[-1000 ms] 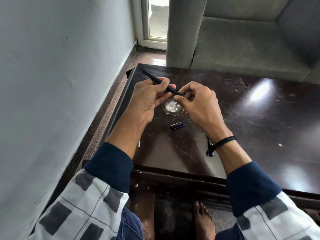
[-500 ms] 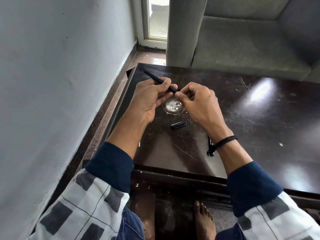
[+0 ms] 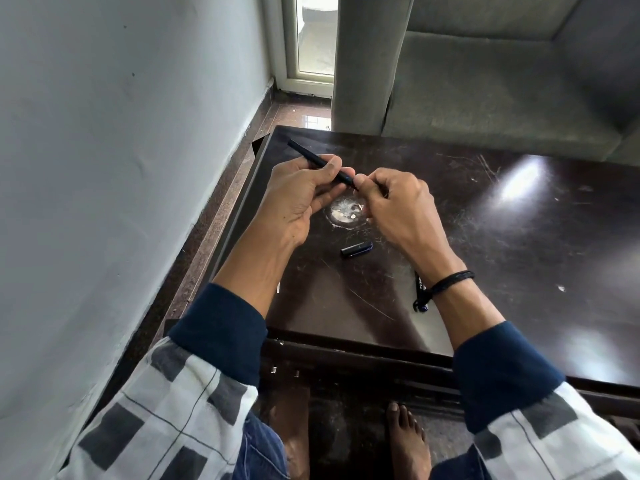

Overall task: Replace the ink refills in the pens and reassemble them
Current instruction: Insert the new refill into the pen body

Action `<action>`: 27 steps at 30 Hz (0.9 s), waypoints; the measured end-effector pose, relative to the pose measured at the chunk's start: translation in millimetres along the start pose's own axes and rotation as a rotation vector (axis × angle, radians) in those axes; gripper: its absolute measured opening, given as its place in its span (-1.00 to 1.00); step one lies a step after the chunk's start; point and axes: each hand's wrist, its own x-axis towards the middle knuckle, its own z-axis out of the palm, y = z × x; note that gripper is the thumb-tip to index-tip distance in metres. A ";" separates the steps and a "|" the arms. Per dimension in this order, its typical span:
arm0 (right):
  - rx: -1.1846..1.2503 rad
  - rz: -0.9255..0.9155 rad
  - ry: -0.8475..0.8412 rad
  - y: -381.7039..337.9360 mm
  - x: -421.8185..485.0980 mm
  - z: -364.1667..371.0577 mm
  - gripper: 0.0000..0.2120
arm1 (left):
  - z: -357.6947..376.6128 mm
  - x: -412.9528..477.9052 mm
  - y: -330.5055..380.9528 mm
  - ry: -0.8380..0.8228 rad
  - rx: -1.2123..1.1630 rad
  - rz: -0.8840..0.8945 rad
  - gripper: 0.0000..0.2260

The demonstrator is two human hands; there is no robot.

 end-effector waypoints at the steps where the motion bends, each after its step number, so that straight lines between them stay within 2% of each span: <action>1: 0.009 -0.002 0.002 0.1 0.2 -0.3 -0.74 | 0.0 0.1 -0.3 0.002 0.000 0.002 -0.94; 7: -0.008 -0.017 0.022 0.7 -0.6 -1.2 -0.81 | 1.6 -0.6 -2.1 -0.001 0.007 0.000 -0.91; 27: 0.011 -0.032 0.010 2.9 0.8 0.9 -0.81 | 0.4 -1.1 -0.5 0.001 0.038 0.009 -0.98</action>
